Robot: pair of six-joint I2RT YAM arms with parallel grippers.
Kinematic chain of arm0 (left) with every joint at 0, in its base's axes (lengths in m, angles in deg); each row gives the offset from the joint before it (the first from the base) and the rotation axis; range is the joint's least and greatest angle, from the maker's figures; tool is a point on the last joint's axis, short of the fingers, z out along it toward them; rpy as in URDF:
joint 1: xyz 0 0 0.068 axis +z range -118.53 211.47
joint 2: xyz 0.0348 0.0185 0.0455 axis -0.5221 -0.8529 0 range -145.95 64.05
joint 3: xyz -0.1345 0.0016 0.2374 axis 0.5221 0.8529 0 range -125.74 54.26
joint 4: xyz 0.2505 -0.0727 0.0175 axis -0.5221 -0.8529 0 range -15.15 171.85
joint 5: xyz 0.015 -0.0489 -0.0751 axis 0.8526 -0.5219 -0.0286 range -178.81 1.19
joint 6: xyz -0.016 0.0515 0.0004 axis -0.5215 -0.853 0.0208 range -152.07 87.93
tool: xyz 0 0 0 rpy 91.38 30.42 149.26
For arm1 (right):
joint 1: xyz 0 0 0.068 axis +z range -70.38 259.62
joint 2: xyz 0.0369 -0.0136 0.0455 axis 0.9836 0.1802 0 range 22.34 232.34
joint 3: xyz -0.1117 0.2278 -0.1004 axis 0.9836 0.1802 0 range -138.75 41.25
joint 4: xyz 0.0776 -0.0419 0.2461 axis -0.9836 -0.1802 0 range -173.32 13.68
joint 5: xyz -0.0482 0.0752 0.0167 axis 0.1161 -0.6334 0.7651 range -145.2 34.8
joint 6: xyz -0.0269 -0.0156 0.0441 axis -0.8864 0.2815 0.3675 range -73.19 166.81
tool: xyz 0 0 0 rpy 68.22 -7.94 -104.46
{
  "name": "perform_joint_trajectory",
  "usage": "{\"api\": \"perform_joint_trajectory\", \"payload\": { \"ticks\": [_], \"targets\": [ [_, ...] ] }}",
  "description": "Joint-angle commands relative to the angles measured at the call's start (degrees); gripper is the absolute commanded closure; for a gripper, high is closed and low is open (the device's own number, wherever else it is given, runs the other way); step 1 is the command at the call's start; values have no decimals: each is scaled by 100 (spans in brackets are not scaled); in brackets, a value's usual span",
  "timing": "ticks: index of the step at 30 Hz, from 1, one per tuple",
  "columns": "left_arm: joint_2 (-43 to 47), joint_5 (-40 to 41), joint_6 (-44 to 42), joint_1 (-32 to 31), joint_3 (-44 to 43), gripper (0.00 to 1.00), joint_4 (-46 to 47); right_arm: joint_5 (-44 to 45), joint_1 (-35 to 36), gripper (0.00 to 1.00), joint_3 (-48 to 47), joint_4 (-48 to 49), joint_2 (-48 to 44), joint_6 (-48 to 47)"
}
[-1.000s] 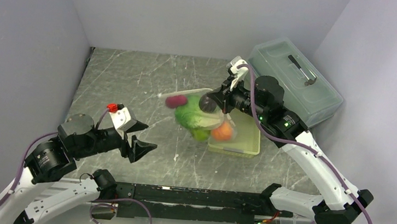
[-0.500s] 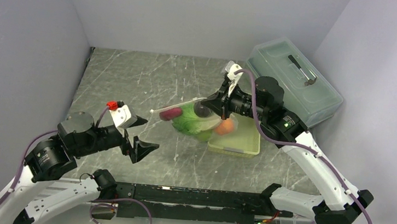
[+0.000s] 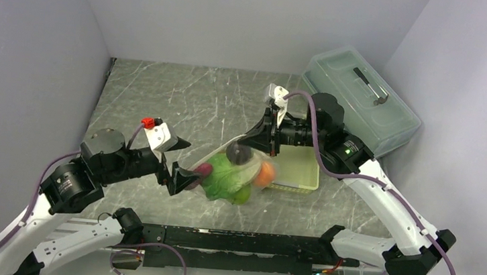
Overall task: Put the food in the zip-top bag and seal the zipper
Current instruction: Place the zipper food storage bag at the center of the board.
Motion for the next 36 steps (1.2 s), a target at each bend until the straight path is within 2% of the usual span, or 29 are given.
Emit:
{"api": "perform_joint_trajectory", "payload": {
  "ticks": [1, 5, 14, 25, 31, 36],
  "targets": [
    [-106, -494, -44, -14, -174, 1, 437, -862, 57, 100, -111, 630, -13, 6],
    [-230, -616, -20, -19, -173, 1, 513, -1107, 152, 100, -77, 636, 40, -34],
    [-427, -825, 72, -19, 5, 1, 865, -1076, 377, 100, -118, 741, 151, -26],
    [-628, -1039, 94, -19, 134, 1, 736, -996, 492, 100, -253, 846, 172, 42],
    [-756, -934, 188, -18, 224, 8, 647, -944, 541, 100, -352, 830, 187, 42],
    [-846, -991, 193, -18, 211, 21, 486, -833, 570, 100, -439, 771, 215, 33]
  ]
}}
